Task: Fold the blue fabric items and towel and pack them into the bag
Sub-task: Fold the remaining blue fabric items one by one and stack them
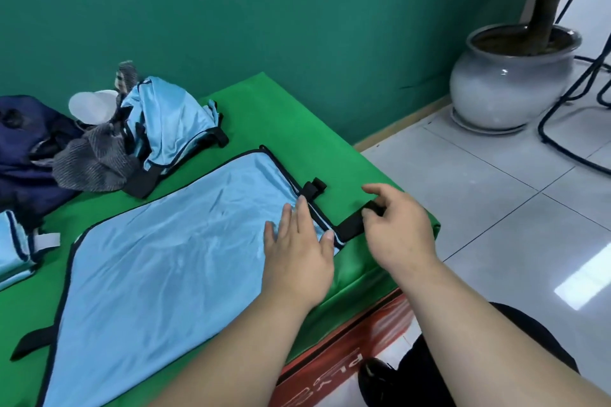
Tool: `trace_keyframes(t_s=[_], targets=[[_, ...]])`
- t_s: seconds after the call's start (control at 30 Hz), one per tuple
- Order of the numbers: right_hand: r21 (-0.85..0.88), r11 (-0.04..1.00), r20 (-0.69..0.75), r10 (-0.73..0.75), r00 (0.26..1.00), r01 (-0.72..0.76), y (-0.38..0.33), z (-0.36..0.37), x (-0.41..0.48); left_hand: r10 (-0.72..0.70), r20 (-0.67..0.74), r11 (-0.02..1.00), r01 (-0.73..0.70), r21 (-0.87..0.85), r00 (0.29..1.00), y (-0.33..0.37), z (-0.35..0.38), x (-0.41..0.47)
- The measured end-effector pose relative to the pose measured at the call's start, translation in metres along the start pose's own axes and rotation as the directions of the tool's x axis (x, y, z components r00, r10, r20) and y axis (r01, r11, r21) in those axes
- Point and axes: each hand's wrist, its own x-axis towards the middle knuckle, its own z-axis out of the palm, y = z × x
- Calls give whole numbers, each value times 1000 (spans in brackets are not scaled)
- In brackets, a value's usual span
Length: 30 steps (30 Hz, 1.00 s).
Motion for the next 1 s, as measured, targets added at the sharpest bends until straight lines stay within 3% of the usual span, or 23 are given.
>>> trace_keyframes(t_s=[0.3,0.43,0.57,0.77,0.87,1.0], targets=[[-249,966,103,-43,994,68,-15,1,14,-35,218,991,5,136,975,1,-19,18],[-147,983,212,-75,974,108,-22,5,32,26,127,974,-53,220,992,-3,-31,30],[-178,973,309,-89,947,150,-30,12,57,91,-10,983,-88,163,996,-16,-14,25],[-249,939,429,-112,896,237,-40,26,83,68,40,986,-74,153,997,-20,-5,29],[-277,923,404,-140,904,267,-40,35,84,67,79,983,-79,166,995,-20,-5,29],[-217,957,272,-128,954,191,-33,35,90,58,111,981,-77,180,992,-18,-7,29]])
